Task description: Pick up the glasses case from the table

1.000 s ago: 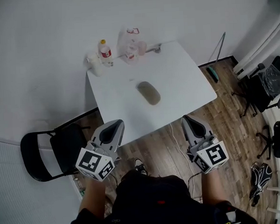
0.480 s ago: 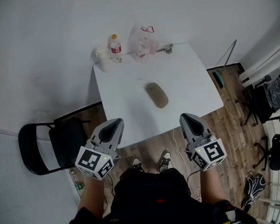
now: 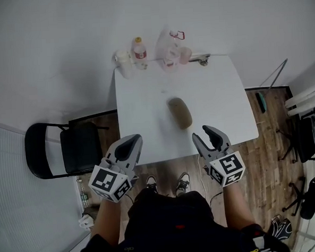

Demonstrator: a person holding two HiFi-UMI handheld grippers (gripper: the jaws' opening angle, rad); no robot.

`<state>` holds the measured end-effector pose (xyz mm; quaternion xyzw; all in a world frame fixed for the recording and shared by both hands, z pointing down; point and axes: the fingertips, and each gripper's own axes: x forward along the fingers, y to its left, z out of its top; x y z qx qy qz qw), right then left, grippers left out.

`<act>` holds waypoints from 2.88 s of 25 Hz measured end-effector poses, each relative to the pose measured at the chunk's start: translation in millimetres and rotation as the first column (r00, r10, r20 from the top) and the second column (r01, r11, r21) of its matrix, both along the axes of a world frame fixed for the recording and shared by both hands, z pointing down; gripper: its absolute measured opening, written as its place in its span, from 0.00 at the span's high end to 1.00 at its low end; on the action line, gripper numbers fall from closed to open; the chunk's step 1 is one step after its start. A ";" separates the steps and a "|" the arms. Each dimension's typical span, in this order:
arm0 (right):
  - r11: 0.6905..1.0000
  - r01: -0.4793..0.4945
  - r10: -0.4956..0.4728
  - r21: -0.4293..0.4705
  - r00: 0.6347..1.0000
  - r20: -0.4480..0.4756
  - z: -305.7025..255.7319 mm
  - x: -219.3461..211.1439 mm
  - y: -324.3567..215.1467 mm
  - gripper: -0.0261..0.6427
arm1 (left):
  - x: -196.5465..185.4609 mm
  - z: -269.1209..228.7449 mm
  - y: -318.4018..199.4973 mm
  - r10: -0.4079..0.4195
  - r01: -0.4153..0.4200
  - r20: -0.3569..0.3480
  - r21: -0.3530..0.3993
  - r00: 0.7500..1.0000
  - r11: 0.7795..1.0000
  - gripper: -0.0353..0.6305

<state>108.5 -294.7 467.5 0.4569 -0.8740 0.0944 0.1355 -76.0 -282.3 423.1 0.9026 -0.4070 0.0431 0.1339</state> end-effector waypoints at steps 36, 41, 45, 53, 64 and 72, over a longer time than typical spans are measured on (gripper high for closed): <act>0.827 -0.147 -0.029 -0.542 0.952 -0.303 269.7 -26.2 -171.2 0.34 | -14.4 57.4 -13.5 -0.084 0.090 0.049 -0.143 0.995 0.986 0.91; 0.835 -0.166 0.015 -0.525 0.960 -0.280 268.2 -26.3 -171.8 0.34 | -21.2 55.4 -11.5 -0.093 0.100 0.052 -0.136 0.994 0.986 0.91; 0.877 -0.150 0.048 -0.457 0.973 -0.227 252.2 -22.9 -165.9 0.34 | -21.4 50.3 -7.2 -0.084 0.090 0.053 -0.124 0.995 0.988 0.91; 0.938 -0.106 0.138 -0.329 0.988 0.075 139.1 -12.1 -133.6 0.34 | -28.5 32.0 -3.2 -0.075 0.079 0.052 -0.070 0.996 0.994 0.91; 0.988 -0.153 0.158 -0.036 0.963 0.220 -38.9 31.8 -53.5 0.34 | 2.6 -14.3 11.3 -0.008 0.007 0.019 0.039 1.000 0.999 0.91; 0.976 -0.179 0.147 0.124 0.962 0.231 -111.4 50.3 5.0 0.34 | 16.6 -61.9 27.6 0.030 -0.030 0.004 0.130 1.000 0.991 0.91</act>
